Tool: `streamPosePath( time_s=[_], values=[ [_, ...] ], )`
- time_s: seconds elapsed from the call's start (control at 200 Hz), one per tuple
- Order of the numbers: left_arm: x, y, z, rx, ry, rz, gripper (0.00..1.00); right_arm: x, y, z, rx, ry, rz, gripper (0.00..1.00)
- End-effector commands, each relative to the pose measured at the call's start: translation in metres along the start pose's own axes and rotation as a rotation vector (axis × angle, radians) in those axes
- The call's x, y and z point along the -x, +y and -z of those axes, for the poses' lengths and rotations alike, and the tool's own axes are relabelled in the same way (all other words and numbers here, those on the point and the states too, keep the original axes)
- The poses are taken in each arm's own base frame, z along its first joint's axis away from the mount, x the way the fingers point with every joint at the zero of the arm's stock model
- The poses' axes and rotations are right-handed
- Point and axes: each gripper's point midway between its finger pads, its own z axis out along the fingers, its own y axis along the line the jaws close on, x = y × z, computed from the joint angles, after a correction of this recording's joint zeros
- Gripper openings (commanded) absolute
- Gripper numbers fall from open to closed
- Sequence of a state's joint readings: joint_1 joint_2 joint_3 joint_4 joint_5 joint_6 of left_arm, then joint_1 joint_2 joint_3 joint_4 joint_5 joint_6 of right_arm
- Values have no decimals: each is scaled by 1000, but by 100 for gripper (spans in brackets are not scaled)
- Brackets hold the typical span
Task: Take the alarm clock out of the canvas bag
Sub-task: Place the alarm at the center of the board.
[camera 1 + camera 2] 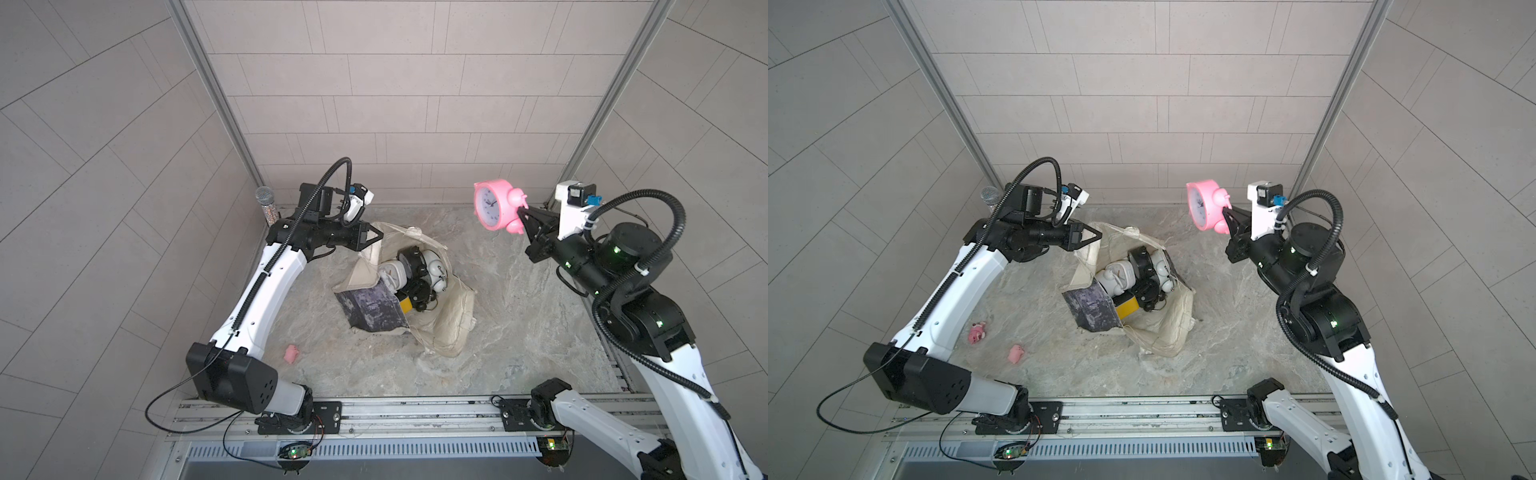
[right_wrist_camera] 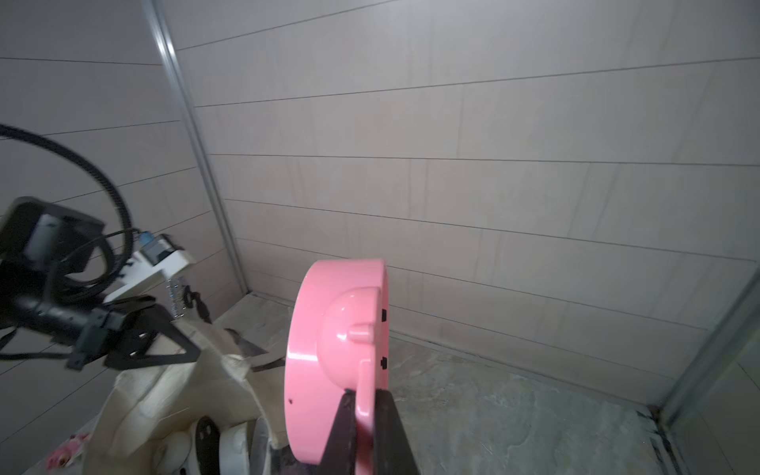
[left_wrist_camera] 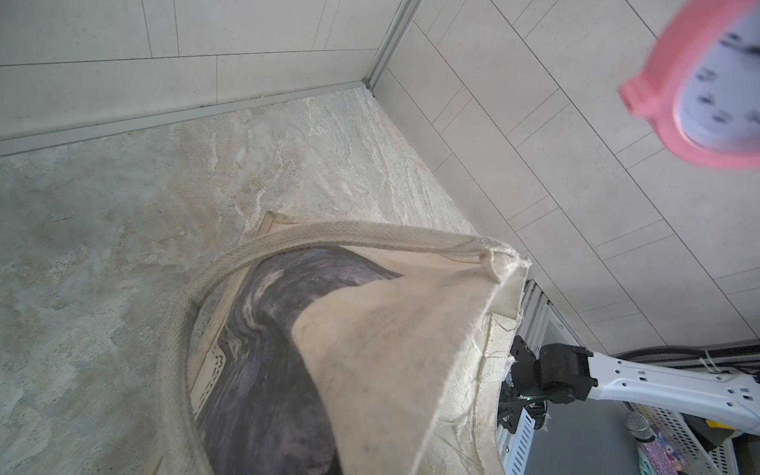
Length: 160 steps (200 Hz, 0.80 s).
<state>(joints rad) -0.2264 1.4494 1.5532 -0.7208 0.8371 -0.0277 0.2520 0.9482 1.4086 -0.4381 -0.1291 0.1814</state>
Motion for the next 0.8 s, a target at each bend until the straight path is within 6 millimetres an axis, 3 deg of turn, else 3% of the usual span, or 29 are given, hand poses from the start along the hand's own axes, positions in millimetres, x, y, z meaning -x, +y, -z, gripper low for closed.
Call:
streamPosePath(
  time_s=[0.0,0.12,0.255,0.435,0.651,0.796],
  values=[
    [36,-36,23,-95,-123,-165,0,-34,-58,-34,-190,85,-164,0],
    [35,-40,23,-116,-126,-165,0,-86,-101,-73,-221,164,-367,0],
    [36,-44,26,-126,-137,-170,0,-143,-129,-106,-211,243,-540,0],
    [38,-49,27,-149,-156,-159,0,-215,-158,-135,-192,301,-766,0],
    [39,-51,28,-157,-159,-154,0,-267,-172,-146,-213,351,-870,0],
    [39,-52,28,-162,-159,-149,0,-289,-183,-145,-250,358,-916,0]
  ],
)
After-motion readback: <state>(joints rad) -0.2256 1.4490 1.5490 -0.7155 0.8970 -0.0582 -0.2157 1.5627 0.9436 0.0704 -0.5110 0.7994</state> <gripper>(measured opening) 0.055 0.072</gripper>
